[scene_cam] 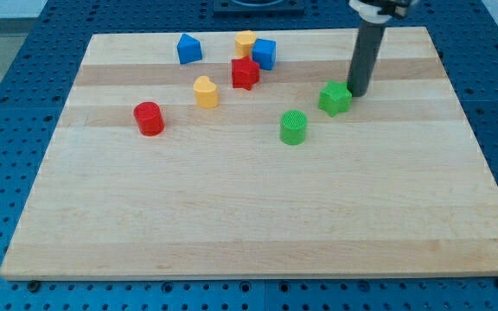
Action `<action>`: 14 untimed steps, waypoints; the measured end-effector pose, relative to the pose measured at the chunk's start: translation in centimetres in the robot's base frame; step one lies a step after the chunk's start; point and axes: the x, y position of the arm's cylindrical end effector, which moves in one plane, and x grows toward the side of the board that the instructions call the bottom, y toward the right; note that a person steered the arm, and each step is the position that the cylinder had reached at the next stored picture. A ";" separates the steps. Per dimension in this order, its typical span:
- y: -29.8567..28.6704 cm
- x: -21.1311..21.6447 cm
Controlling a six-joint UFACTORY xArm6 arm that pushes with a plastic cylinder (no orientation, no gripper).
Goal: Push the green star slightly to the right of the green circle
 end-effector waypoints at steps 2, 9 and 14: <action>-1.4 -4.2; -3.7 0.5; -3.2 3.1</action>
